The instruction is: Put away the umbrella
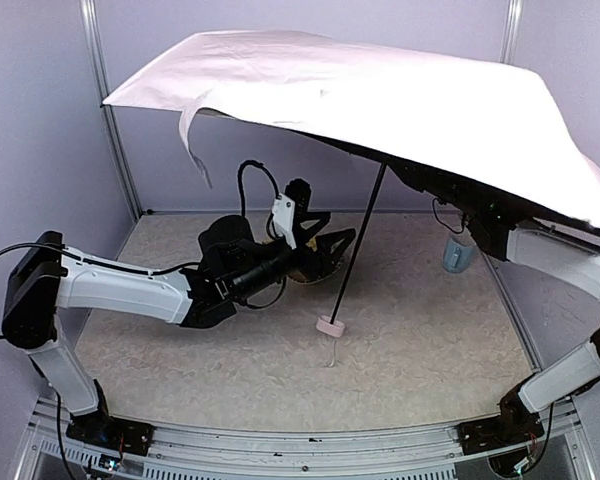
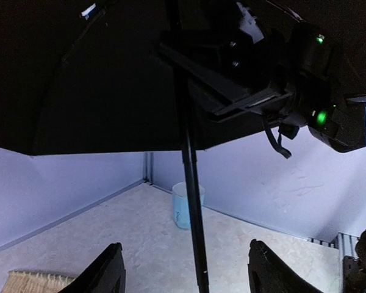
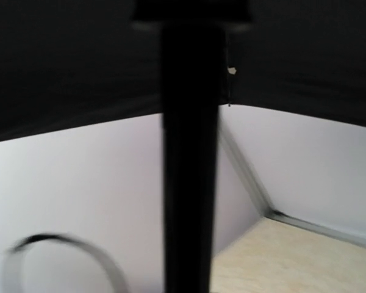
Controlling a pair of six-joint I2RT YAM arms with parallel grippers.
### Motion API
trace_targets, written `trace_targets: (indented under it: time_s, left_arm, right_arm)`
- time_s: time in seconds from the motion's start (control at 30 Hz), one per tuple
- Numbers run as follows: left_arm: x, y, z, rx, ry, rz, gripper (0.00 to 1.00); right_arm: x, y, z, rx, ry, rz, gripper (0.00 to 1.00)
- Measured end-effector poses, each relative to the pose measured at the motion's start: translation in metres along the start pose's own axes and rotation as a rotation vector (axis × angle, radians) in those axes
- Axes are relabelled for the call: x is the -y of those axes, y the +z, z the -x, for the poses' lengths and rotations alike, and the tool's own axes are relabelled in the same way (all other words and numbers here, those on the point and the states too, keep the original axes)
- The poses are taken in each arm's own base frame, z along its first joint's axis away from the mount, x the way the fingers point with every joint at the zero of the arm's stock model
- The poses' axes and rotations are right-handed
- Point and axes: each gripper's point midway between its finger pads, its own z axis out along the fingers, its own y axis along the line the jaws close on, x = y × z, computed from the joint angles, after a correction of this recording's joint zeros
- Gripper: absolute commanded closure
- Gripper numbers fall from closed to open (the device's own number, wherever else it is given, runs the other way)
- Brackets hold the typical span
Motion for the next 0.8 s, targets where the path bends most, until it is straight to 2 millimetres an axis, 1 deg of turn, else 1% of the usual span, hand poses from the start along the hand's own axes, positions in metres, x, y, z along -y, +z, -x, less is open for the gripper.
trace_targets:
  time_s: [0.07, 0.1, 0.13, 0.2, 0.27, 0.37, 0.4, 0.5, 0.57, 0.67, 0.77, 0.8]
  left_arm:
    - [-0.002, 0.000, 0.003, 0.007, -0.024, -0.051, 0.30]
    - [-0.001, 0.000, 0.003, 0.005, -0.033, -0.080, 0.28]
    - [0.003, 0.000, 0.003, 0.002, -0.044, -0.114, 0.27]
    - [0.017, -0.002, 0.004, 0.001, -0.060, -0.195, 0.26]
    - [0.032, -0.006, 0.006, 0.004, -0.079, -0.278, 0.26]
    - [0.047, -0.010, 0.008, 0.010, -0.106, -0.366, 0.28]
    - [0.050, -0.011, 0.008, 0.009, -0.115, -0.387, 0.31]
    - [0.055, -0.011, 0.002, -0.003, -0.128, -0.416, 0.42]
    - [0.057, -0.011, -0.002, -0.014, -0.136, -0.429, 0.52]
    - [0.058, -0.011, -0.005, -0.021, -0.141, -0.435, 0.63]
    - [0.057, -0.010, -0.008, -0.027, -0.140, -0.432, 0.84]
    - [0.056, -0.010, -0.009, -0.029, -0.143, -0.429, 0.90]
  right_arm:
    - [-0.020, 0.000, 0.010, -0.002, -0.033, 0.076, 1.00]
    - [-0.034, 0.001, 0.016, -0.003, -0.056, 0.131, 1.00]
    - [-0.043, 0.000, 0.021, -0.002, -0.071, 0.168, 1.00]
    - [-0.065, -0.002, 0.032, 0.006, -0.108, 0.253, 1.00]
    - [-0.083, -0.006, 0.039, 0.016, -0.130, 0.326, 1.00]
    - [-0.097, -0.009, 0.042, 0.012, -0.133, 0.401, 1.00]
    - [-0.100, -0.008, 0.043, 0.008, -0.126, 0.429, 1.00]
    - [-0.102, -0.004, 0.041, -0.009, -0.097, 0.484, 1.00]
    - [-0.099, 0.000, 0.035, -0.035, -0.071, 0.513, 1.00]
    - [-0.092, 0.006, 0.023, -0.083, -0.023, 0.532, 1.00]
    - [-0.091, 0.008, 0.016, -0.119, 0.014, 0.542, 1.00]
    - [-0.091, 0.008, 0.014, -0.127, 0.019, 0.546, 1.00]
